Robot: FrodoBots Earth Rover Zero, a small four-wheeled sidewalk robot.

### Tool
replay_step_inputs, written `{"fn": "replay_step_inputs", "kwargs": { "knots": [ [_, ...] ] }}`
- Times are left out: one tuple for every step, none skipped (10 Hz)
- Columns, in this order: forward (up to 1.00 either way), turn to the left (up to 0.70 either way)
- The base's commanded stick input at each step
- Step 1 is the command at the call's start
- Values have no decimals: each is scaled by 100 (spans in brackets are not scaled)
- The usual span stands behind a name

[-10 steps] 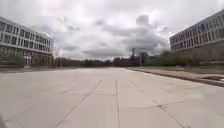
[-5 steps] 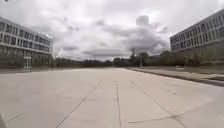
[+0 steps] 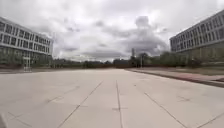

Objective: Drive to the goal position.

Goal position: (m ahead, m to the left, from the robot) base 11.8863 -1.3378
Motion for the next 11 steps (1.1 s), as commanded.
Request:
{"fn": "replay_step_inputs", "kwargs": {
  "knots": [
    [70,0],
    [70,0],
    [70,0],
    [70,0],
    [70,0],
    [70,0],
    [70,0],
    [70,0],
    [70,0],
    [70,0],
    [70,0]
  ]
}}
